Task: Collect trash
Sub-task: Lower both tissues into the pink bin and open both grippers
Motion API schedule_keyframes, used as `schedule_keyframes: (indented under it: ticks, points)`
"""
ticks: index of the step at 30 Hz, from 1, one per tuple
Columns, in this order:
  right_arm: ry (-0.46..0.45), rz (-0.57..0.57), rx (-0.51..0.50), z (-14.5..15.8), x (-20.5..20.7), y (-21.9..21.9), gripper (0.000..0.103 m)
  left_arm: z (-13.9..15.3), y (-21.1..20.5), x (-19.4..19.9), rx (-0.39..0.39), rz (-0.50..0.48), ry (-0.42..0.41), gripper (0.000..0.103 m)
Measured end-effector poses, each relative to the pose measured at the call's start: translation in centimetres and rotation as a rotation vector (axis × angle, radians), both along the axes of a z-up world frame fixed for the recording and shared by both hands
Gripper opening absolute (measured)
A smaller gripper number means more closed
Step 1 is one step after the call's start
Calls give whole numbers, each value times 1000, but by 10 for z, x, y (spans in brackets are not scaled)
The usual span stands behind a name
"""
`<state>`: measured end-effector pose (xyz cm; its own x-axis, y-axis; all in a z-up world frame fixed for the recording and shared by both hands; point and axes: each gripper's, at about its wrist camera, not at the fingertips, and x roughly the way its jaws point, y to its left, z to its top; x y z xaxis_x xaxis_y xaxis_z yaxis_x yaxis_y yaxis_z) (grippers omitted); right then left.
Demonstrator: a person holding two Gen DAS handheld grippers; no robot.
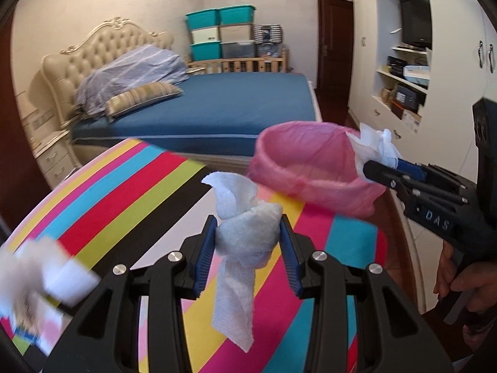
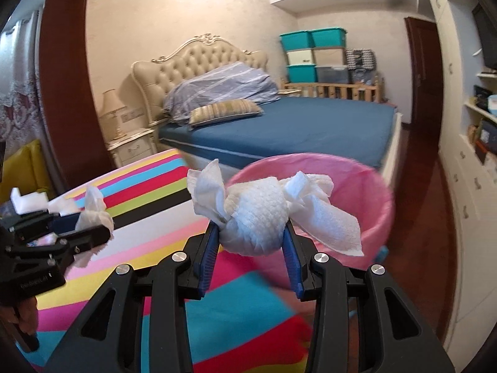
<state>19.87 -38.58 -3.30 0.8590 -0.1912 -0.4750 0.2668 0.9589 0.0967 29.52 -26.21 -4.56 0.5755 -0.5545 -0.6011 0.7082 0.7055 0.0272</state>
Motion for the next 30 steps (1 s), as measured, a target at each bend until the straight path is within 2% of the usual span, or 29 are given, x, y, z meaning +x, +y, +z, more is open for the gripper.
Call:
schedule_keyframes:
  ticks: [9, 14, 16, 17, 18, 19, 20, 21, 22, 25, 30]
  points:
    - [15, -21, -54, 5, 4, -44, 39, 14, -83, 36, -87, -117, 47, 39]
    - [35, 4, -79, -1, 15, -56, 39, 19, -121, 56, -113, -131, 53, 40]
    - [37, 11, -77, -3, 22, -60, 42, 20, -134, 61, -117, -134, 53, 40]
    - [34, 13, -80, -3, 23, -60, 42, 20, -140, 65, -120, -131, 53, 42]
    - [32, 16, -79, -3, 26, -63, 46, 22, -146, 69, -124, -128, 53, 48]
    - [28, 21, -75, -4, 27, -64, 53, 23, -148, 72, -129, -127, 53, 54]
    - [18, 25, -73, -4, 25, -65, 58, 24, -152, 73, -136, -125, 51, 68]
    - [11, 22, -74, -4, 23, -64, 71, 26, -156, 76, -148, -121, 47, 75]
    - [4, 20, -76, -4, 21, -64, 74, 28, -159, 79, -159, -116, 44, 75]
    - [1, 10, -75, -3, 15, -64, 74, 32, -164, 84, -154, -96, 35, 77]
    - [-20, -13, -40, 0, -4, -65, 74, 39, -143, 83, -173, -33, 21, 90]
